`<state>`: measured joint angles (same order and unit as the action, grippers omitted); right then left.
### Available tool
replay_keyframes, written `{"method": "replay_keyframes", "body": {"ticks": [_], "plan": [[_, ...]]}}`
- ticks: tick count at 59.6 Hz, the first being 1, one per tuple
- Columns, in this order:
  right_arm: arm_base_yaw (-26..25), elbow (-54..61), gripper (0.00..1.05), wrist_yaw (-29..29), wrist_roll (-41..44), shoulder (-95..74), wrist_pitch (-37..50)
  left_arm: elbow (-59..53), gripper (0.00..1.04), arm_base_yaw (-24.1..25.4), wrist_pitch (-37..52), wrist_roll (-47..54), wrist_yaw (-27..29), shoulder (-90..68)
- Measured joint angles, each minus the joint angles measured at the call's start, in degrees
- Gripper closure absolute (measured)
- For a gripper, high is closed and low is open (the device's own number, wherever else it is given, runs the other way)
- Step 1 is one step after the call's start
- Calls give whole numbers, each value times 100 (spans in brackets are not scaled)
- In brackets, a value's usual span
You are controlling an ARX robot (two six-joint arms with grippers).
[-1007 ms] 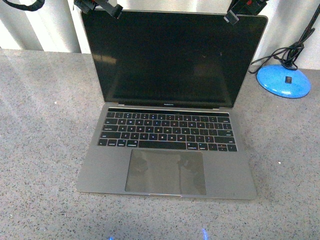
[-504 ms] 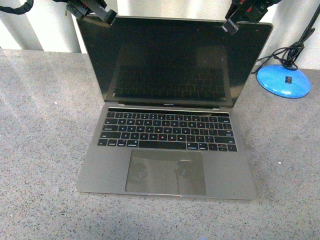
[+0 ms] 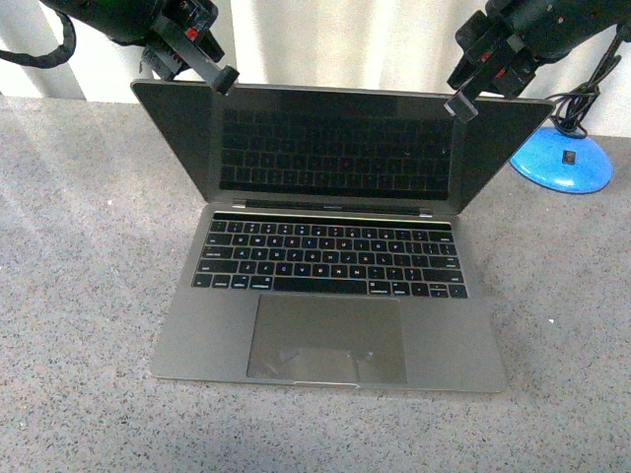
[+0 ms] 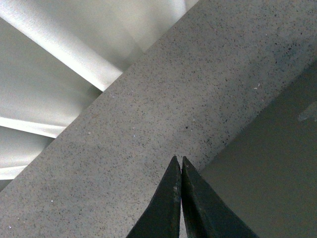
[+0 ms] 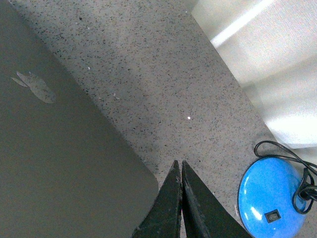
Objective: Close laptop
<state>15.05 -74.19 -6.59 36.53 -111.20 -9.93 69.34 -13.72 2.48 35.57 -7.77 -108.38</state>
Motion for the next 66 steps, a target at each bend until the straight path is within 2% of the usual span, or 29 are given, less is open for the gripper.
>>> {"method": "replay_keyframes", "body": {"ticks": [21,66], "plan": [[61,345,104,26,-142,142,186,-225,101,-2,-442,52,-186,256],[197,1032,104,46,-407,223,584,-848,101,-140,-470,22,-273,459]]}}
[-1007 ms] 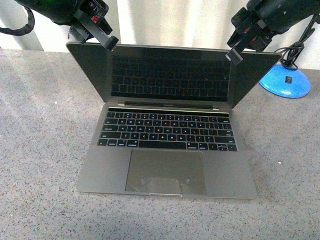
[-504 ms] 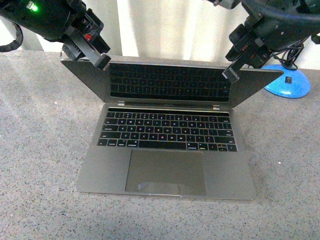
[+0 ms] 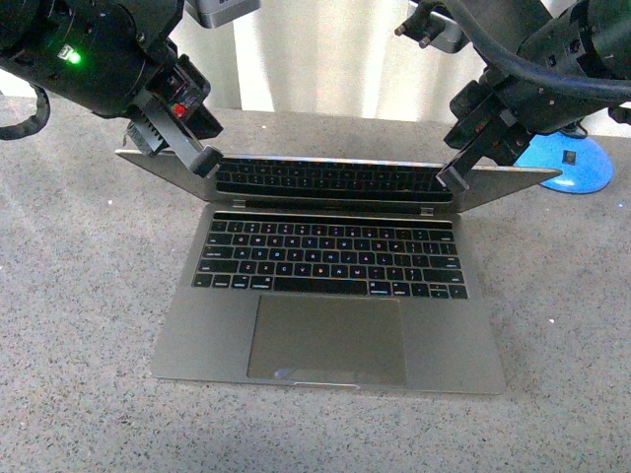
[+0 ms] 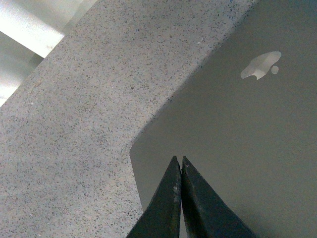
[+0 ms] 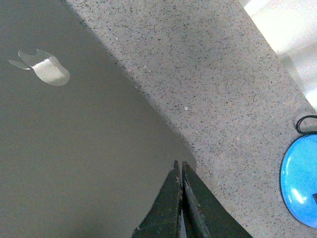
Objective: Close laptop
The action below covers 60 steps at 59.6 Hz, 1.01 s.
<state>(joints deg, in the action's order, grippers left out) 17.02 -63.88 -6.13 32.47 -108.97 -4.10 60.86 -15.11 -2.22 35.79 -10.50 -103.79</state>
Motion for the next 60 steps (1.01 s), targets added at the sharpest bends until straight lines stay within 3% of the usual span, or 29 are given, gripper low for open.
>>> {"method": "replay_keyframes", "body": {"ticks": [60], "plan": [[66,422,104,4,-87,0,205,-505,101,-24,24,13,-46,118]]}}
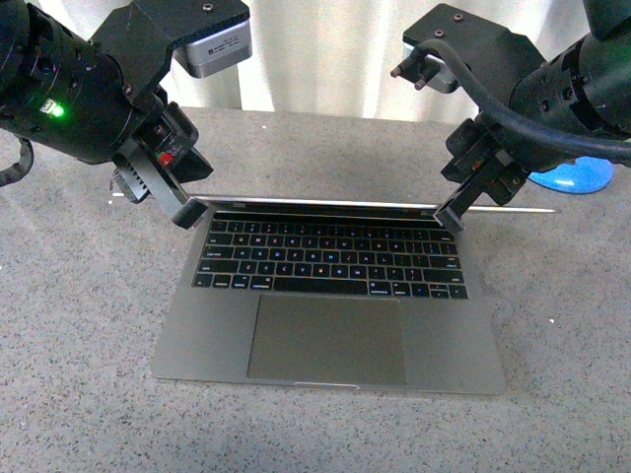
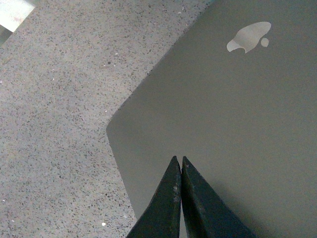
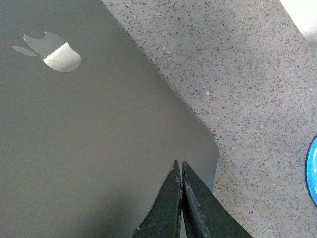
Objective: Close laptop
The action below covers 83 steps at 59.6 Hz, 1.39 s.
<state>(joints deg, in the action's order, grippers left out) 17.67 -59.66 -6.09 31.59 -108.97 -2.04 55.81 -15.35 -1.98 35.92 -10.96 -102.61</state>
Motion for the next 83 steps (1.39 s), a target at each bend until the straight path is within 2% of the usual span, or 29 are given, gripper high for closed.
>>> {"method": "replay_keyframes", "body": {"ticks": [30,83], "plan": [[72,372,104,-11,-173,0,275,-223,101,-195,0,-4,-81,74],[87,713,104,-96,-356,-109,612,-459,101,-221,323,-66,-208,-120]]}}
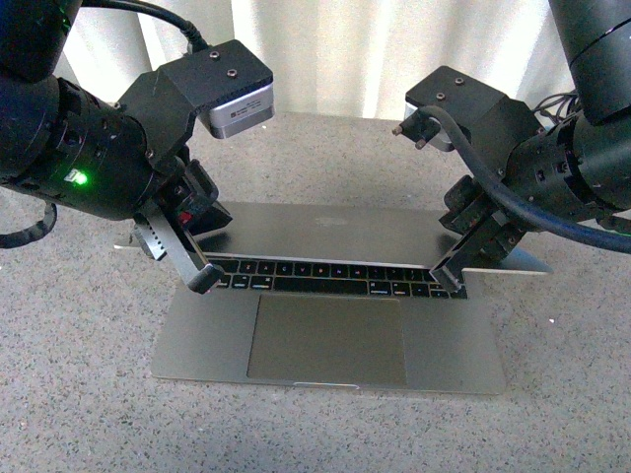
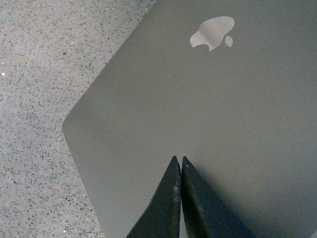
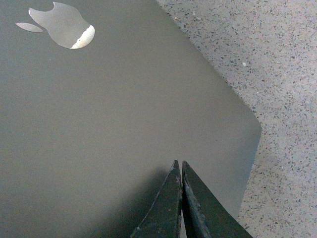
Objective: Close laptop
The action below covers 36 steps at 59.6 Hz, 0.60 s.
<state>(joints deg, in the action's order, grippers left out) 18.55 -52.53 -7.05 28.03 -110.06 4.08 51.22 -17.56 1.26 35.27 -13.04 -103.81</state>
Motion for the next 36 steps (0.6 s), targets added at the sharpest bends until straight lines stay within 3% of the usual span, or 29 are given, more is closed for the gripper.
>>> {"method": "replay_keyframes", "body": {"ticks": [36], "plan": [[2,136,104,-20,-66,-26,138,-98,101,-101,157,-92,-57,-111]]}}
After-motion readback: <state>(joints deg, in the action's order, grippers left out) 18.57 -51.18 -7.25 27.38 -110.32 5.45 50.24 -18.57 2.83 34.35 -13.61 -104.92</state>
